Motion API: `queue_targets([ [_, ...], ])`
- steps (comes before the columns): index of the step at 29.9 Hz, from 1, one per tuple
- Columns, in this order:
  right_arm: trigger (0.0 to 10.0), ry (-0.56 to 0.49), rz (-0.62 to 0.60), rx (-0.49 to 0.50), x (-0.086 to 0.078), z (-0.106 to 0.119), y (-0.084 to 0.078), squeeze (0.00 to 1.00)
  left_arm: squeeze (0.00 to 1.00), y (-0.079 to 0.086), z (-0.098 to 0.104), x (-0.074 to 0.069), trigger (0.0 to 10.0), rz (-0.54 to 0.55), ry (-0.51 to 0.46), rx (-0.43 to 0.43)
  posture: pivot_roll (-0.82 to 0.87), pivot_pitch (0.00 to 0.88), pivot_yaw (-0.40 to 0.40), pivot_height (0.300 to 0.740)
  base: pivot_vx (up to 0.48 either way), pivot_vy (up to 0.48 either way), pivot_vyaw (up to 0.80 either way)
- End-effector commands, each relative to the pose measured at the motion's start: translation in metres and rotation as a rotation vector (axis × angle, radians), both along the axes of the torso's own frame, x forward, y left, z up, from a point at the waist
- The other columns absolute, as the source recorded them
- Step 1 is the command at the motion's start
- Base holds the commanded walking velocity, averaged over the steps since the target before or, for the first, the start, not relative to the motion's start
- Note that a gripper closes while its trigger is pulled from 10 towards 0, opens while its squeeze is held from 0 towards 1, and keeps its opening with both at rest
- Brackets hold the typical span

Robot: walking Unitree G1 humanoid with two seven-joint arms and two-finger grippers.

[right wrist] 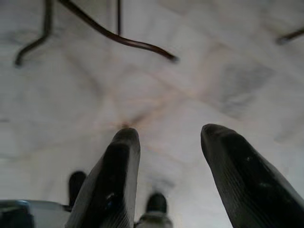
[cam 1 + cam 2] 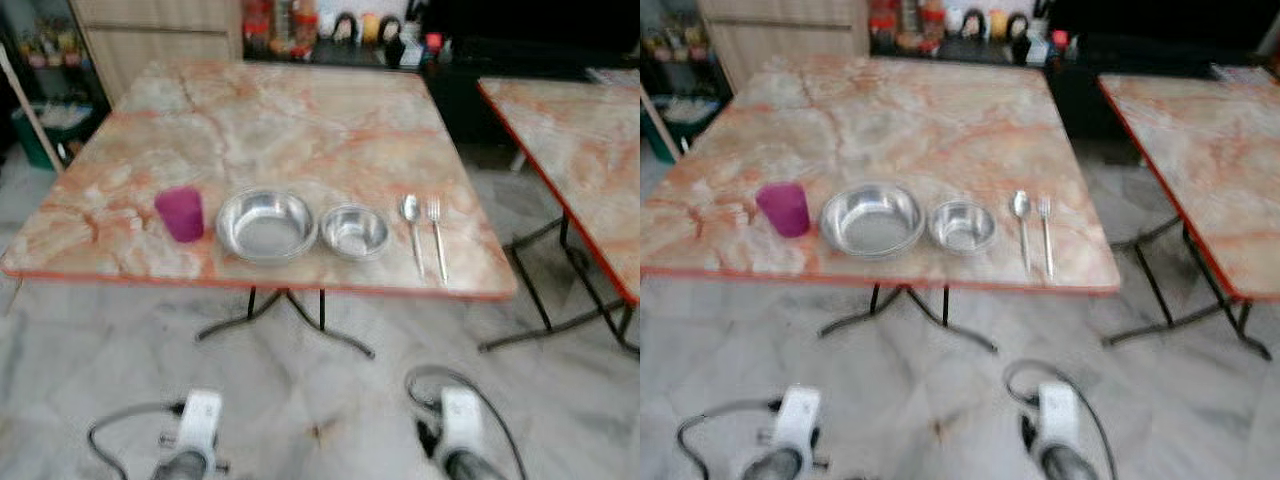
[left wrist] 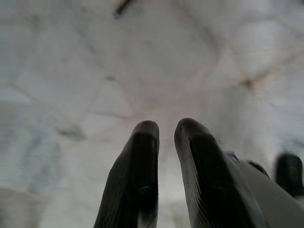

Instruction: Setting the table

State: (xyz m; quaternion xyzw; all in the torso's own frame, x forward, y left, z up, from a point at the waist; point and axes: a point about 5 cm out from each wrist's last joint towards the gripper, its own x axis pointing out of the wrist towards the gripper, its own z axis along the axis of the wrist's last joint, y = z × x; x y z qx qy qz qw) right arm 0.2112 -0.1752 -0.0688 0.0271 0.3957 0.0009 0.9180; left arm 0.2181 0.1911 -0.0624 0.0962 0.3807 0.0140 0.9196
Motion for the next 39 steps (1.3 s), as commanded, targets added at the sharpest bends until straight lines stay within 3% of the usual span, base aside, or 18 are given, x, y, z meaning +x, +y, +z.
queue_targets([
  [1, 10.0, 0.024, -0.020, -0.018, -0.006, -0.002, -0.011, 0.00, 0.00, -0.006, -0.002, -0.002, 10.0, -0.012, 0.013, -0.009, 0.04, 0.096, -0.046, 0.740, 0.337, 0.000, 0.00],
  [13, 10.0, 0.040, 0.005, -0.020, -0.010, -0.005, -0.005, 0.00, 0.00, 0.000, 0.002, 0.003, 10.0, 0.032, -0.013, -0.036, 0.05, 0.083, -0.040, 0.740, 0.052, 0.000, 0.00],
  [21, 10.0, 0.046, 0.009, -0.009, -0.012, -0.007, -0.003, 0.00, 0.00, 0.023, 0.017, 0.017, 10.0, 0.149, -0.129, 0.022, 0.05, 0.077, -0.037, 0.740, 0.000, 0.000, 0.00],
  [23, 10.0, 0.045, 0.011, -0.011, -0.011, -0.006, -0.003, 0.00, 0.00, 0.041, 0.029, 0.025, 10.0, 0.259, -0.207, 0.039, 0.05, 0.083, -0.039, 0.740, 0.000, 0.000, 0.00],
  [26, 10.0, 0.046, 0.010, -0.014, -0.010, -0.006, -0.004, 0.00, 0.00, 0.073, 0.056, 0.040, 10.0, 0.404, -0.354, 0.133, 0.07, 0.103, -0.049, 0.740, 0.000, 0.000, 0.00],
  [28, 10.0, 0.046, 0.011, -0.014, -0.010, -0.006, -0.004, 0.00, 0.00, 0.079, 0.061, 0.041, 10.0, 0.438, -0.378, 0.160, 0.07, 0.106, -0.050, 0.740, 0.000, 0.000, 0.00],
  [32, 10.0, 0.046, 0.013, -0.014, -0.010, -0.006, -0.004, 0.00, 0.00, 0.120, 0.100, 0.048, 10.0, 0.640, -0.567, 0.331, 0.07, 0.117, -0.050, 0.740, 0.000, 0.000, 0.00],
  [33, 10.0, 0.045, 0.014, -0.013, -0.010, -0.006, -0.003, 0.00, 0.00, 0.133, 0.122, 0.054, 10.0, 0.672, -0.670, 0.391, 0.07, 0.121, -0.050, 0.740, 0.000, 0.000, 0.00],
  [36, 10.0, 0.044, 0.019, -0.013, -0.009, -0.005, -0.003, 0.00, 0.00, 0.142, 0.147, 0.061, 10.0, 0.685, -0.789, 0.426, 0.07, 0.131, -0.054, 0.740, 0.000, 0.000, 0.00],
  [38, 10.0, 0.044, 0.020, -0.013, -0.009, -0.005, -0.003, 0.00, 0.00, 0.144, 0.153, 0.063, 10.0, 0.693, -0.819, 0.429, 0.07, 0.131, -0.054, 0.740, 0.000, 0.000, 0.00],
  [39, 10.0, 0.045, 0.019, -0.015, -0.009, -0.005, -0.003, 0.00, 0.00, 0.138, 0.181, 0.082, 10.0, 0.619, -0.935, 0.355, 0.08, 0.138, -0.055, 0.740, 0.000, 0.000, 0.00],
])
